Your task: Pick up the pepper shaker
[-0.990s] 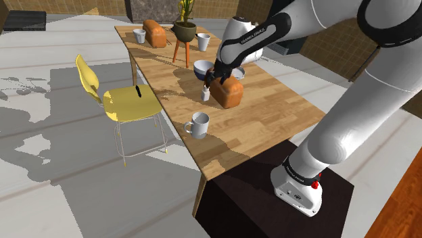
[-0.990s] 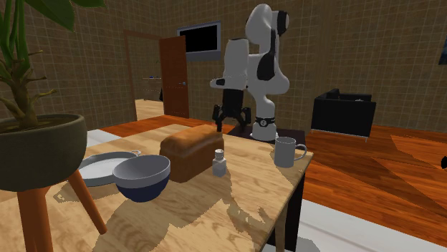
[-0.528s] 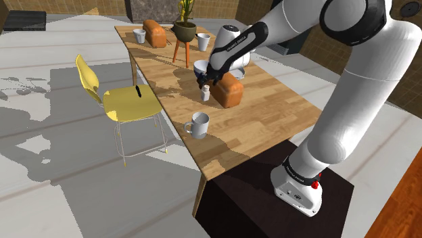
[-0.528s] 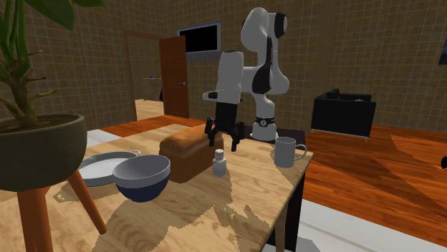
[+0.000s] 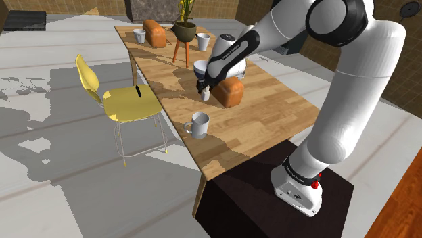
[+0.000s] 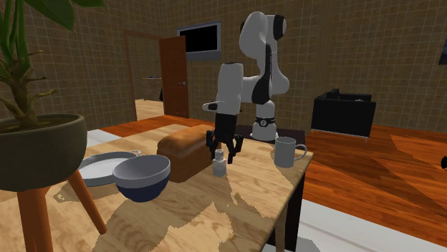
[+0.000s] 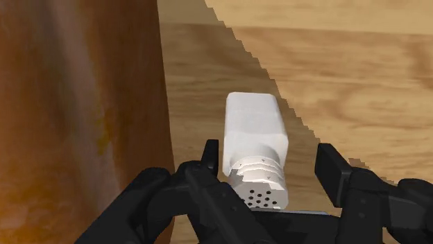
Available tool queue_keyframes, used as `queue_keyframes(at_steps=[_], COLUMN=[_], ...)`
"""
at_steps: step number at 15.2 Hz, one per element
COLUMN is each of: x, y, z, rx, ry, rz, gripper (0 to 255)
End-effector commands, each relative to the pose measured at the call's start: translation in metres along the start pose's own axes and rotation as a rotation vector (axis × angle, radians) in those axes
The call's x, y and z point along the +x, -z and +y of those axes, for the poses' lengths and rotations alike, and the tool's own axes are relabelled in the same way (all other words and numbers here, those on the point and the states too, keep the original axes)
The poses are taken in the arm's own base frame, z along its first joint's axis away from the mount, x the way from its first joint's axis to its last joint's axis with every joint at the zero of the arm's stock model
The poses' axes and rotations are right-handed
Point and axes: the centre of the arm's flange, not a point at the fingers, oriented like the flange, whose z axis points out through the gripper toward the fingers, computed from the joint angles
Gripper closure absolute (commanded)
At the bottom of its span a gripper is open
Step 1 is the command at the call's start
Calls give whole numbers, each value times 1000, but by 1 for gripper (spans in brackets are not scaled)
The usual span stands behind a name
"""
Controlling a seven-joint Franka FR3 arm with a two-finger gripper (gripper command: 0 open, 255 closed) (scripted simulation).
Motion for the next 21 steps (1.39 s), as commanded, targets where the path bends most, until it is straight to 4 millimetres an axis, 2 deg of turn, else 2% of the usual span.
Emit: queue_keyframes(at_steps=[1,8,9,21], x=[-5,-5,-9,6], y=[-11,-12,-7,54], z=[10,11,6,5], rx=[-9,-8,-9,-9], ry=[-15,-15,-15,-15], rz=[-25,-26,-25,-25], gripper=[255,255,255,255])
